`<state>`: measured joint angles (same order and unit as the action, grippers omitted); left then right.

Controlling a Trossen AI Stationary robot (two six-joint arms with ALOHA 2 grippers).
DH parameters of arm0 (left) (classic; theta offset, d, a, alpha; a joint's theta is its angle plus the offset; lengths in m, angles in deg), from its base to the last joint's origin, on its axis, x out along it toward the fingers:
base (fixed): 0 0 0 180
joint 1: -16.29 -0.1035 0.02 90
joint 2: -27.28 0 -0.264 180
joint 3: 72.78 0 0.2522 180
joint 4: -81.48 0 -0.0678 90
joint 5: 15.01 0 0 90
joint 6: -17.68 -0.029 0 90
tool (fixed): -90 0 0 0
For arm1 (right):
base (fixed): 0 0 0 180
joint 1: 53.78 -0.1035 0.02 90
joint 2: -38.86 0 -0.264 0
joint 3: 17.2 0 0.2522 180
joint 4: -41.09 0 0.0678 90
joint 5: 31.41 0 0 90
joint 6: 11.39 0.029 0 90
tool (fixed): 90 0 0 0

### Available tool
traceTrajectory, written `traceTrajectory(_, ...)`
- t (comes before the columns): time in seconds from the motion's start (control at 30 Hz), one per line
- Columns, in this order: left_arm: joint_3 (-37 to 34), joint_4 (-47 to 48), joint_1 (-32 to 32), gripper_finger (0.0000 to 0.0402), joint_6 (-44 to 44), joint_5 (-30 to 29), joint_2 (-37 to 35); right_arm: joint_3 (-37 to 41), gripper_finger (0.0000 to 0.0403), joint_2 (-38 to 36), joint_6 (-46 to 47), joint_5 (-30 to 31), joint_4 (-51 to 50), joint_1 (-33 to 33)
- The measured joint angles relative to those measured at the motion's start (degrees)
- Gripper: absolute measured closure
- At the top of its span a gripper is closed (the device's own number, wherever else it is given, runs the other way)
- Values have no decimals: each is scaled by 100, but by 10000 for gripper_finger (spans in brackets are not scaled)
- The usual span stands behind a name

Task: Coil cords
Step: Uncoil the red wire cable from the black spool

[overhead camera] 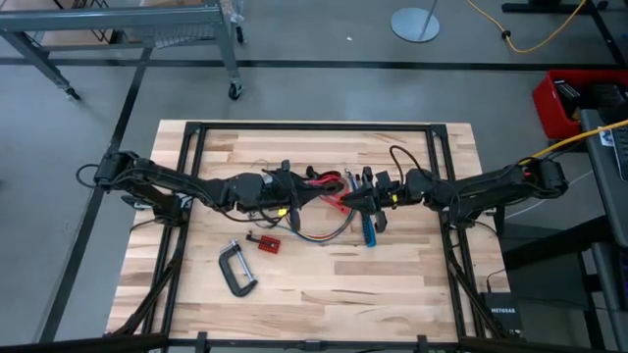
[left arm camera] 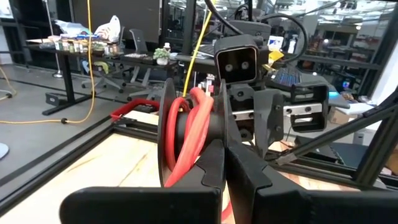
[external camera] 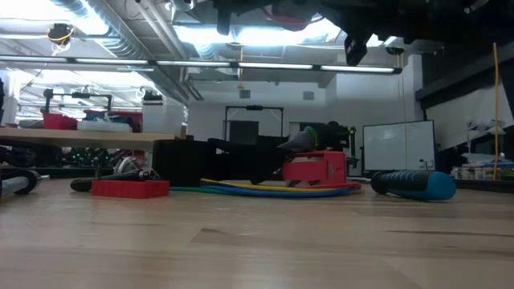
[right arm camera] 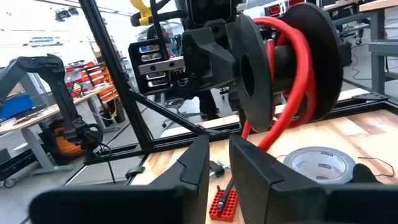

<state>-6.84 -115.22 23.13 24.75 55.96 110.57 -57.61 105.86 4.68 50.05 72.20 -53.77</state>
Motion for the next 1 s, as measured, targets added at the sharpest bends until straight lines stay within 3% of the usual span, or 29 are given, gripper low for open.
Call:
traceTrajectory(0.17, -1, 96, 113, 401, 60, 0, 0, 0, 395, -1, 2, -2, -25, 0)
traceTrajectory(0.47, -7, 1157, 174, 401, 484, -426, -58, 0, 397, -240, 59, -107, -1003, 0)
traceTrajectory(0.67, -7, 1202, 170, 401, 494, -463, -90, -1, 399, -490, 61, -88, -1864, 0)
traceTrajectory(1.0, -7, 1012, 170, 401, 448, -468, -90, -2, 375, -505, 61, -146, -1720, 0)
